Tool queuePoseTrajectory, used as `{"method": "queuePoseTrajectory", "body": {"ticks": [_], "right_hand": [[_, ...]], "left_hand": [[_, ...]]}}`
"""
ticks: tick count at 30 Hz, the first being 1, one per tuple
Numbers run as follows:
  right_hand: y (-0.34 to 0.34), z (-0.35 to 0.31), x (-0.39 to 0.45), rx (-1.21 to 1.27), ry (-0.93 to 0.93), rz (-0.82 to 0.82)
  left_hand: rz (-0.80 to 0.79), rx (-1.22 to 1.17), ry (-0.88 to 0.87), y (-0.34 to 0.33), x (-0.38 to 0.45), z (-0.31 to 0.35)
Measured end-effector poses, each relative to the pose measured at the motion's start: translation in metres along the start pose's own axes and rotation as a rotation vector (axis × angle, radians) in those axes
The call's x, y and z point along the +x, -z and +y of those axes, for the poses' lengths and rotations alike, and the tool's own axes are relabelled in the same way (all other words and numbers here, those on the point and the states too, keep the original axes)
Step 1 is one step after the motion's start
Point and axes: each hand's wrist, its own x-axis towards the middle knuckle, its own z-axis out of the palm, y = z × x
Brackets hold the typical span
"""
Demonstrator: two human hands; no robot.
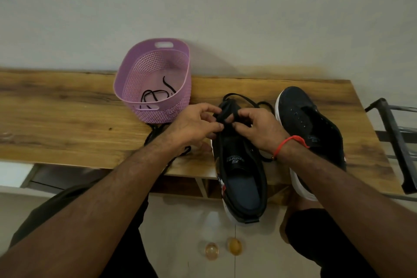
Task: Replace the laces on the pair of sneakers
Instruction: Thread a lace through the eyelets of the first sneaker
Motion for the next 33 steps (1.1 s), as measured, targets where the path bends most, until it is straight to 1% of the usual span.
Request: {"method": "queuePoseTrajectory", "body": {"ticks": [3,6,9,11,12,14,16,18,23,27,33], "right_hand": [[0.002,0.000,0.000,0.082,-0.038,0.017],[0.004,-0.001,0.000,0.111,-0.055,0.022],[0.005,-0.003,-0.001,0.154,-0.068,0.018],[0.006,-0.005,-0.002,0.272,-0.096,0.050],[0.006,-0.007,-0.003,0.353,-0.117,0.076],[0.008,-0.011,-0.004,0.508,-0.151,0.116],[0.011,-0.013,-0.006,0.628,-0.163,0.110],[0.014,-0.016,-0.008,0.685,-0.165,0.087],[0.018,-0.021,-0.009,0.834,-0.159,0.113],[0.019,-0.018,-0.007,0.923,-0.152,0.102],[0.022,-0.012,-0.003,0.982,-0.167,0.135]], "left_hand": [[0.086,0.106,-0.099,-0.004,0.001,-0.003],[0.153,0.097,-0.147,-0.006,0.003,0.000],[0.150,0.071,-0.084,-0.008,0.004,0.002],[0.119,0.126,-0.054,-0.013,0.005,0.000],[0.127,0.174,-0.079,-0.016,0.005,-0.002],[0.197,0.297,-0.201,-0.018,0.007,-0.004],[0.255,0.424,-0.326,-0.017,0.010,-0.005],[0.240,0.457,-0.373,-0.015,0.014,-0.005],[0.180,0.352,-0.357,-0.015,0.021,-0.008],[0.106,0.227,-0.347,-0.021,0.022,-0.008],[0.013,0.036,-0.221,-0.019,0.018,0.000]]}}
